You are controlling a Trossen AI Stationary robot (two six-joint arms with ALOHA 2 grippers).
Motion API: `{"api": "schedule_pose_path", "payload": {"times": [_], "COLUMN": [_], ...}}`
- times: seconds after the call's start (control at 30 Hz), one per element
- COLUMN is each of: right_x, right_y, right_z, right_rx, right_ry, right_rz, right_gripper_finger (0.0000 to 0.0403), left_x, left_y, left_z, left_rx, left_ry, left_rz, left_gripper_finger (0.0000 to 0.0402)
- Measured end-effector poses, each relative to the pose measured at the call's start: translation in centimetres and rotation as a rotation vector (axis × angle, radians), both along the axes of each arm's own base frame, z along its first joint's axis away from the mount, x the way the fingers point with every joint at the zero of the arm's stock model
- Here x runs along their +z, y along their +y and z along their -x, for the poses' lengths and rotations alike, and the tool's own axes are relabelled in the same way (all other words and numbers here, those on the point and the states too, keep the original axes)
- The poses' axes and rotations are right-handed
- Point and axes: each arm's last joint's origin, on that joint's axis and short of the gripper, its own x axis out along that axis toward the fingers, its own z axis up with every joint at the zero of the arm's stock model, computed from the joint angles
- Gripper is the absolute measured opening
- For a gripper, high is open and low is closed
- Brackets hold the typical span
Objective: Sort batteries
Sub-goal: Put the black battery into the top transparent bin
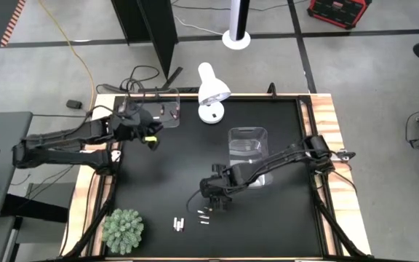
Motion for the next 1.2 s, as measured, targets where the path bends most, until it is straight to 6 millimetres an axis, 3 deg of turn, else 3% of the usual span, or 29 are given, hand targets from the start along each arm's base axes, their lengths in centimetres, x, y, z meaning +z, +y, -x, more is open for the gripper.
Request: {"api": "schedule_pose_path", "payload": {"times": [0.33, 0.53, 0.87, 1.2], "right_x": [-4.2, -5.2, -5.3, -5.0], "right_y": [1.1, 0.8, 0.3, 0.3], "right_z": [-0.4, -0.7, -0.8, -0.9], "right_rx": [-0.104, -0.153, -0.165, -0.137], "right_ry": [0.087, 0.093, 0.093, 0.073], "right_rz": [-0.009, 0.038, 0.053, 0.062], "right_gripper_finger": [0.0175, 0.0149, 0.0013, 0.0003], "left_x": [0.3, 0.3, 0.3, 0.4], "left_y": [-1.6, -2.1, -2.7, -3.3], "left_z": [-0.6, -0.7, -0.9, -1.2], "left_rx": [-0.097, -0.12, -0.154, -0.2], "left_ry": [-0.038, -0.038, -0.046, -0.074], "left_rz": [-0.012, -0.012, -0.003, -0.017], "left_gripper_finger": [0.0069, 0.0068, 0.0068, 0.0068]}}
